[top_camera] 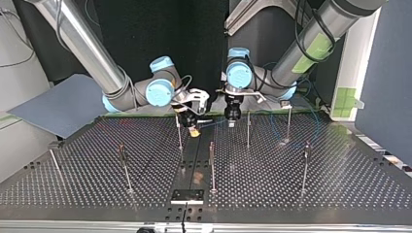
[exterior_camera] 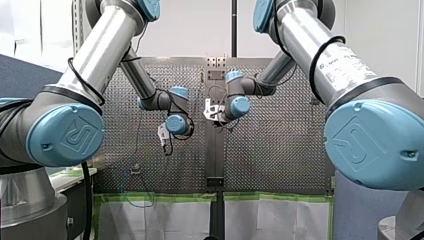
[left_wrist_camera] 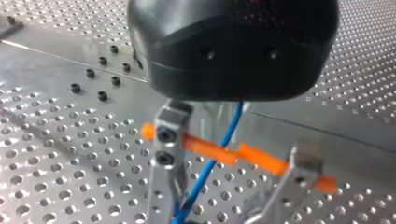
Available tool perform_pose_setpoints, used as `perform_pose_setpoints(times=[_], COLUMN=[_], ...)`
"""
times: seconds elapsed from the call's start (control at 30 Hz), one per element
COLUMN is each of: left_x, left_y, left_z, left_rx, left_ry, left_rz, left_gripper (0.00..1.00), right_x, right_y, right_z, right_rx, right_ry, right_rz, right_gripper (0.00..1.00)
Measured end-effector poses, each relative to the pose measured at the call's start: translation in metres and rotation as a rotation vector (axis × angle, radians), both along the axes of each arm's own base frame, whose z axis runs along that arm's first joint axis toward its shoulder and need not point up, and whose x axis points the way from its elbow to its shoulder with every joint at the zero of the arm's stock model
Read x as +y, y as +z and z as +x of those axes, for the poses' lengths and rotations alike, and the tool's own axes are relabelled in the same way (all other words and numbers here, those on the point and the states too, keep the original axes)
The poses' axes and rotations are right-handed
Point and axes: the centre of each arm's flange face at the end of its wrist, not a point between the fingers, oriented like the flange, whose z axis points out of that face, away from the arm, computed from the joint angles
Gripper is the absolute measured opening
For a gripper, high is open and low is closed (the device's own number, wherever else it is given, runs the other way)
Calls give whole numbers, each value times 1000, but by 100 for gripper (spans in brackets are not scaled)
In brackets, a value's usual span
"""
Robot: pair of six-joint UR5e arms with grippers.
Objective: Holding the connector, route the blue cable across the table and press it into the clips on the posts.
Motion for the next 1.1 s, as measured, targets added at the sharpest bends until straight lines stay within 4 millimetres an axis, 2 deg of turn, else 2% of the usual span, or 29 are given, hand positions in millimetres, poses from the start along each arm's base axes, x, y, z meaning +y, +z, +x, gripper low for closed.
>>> perform_pose_setpoints(times=[0.03,0.07,0.13,0.2,0.23,0.3,0.33,0.37,0.4,0.7,0.83,0.93,1.1], left_x=[0,0,0,0,0,0,0,-1,-1,-3,-3,-2,-2], left_y=[0,0,-1,-2,-2,-2,-2,-2,-2,-1,7,20,41], left_z=[0,-1,-2,-3,-3,-4,-4,-4,-4,-5,-6,-7,-9], left_rx=[3,5,12,18,21,23,24,24,24,21,12,1,-24], left_ry=[0,0,1,2,3,3,3,4,5,4,5,5,5], left_rz=[-1,0,4,8,10,12,13,13,13,10,7,3,-3], left_gripper=[51,57,57,47,47,25,25,8,2,2,2,2,2], right_x=[0,0,0,0,0,0,0,0,0,0,1,2,6], right_y=[0,1,1,1,1,1,1,1,1,1,3,11,40], right_z=[0,0,0,0,0,0,0,0,0,-1,-1,-3,-6], right_rx=[0,0,0,0,0,0,0,0,0,1,4,3,-17], right_ry=[0,0,0,0,0,0,0,0,0,0,1,1,0], right_rz=[0,0,0,0,0,0,-1,-1,-1,0,4,2,-13], right_gripper=[0,0,0,0,0,0,0,0,0,0,0,0,0])
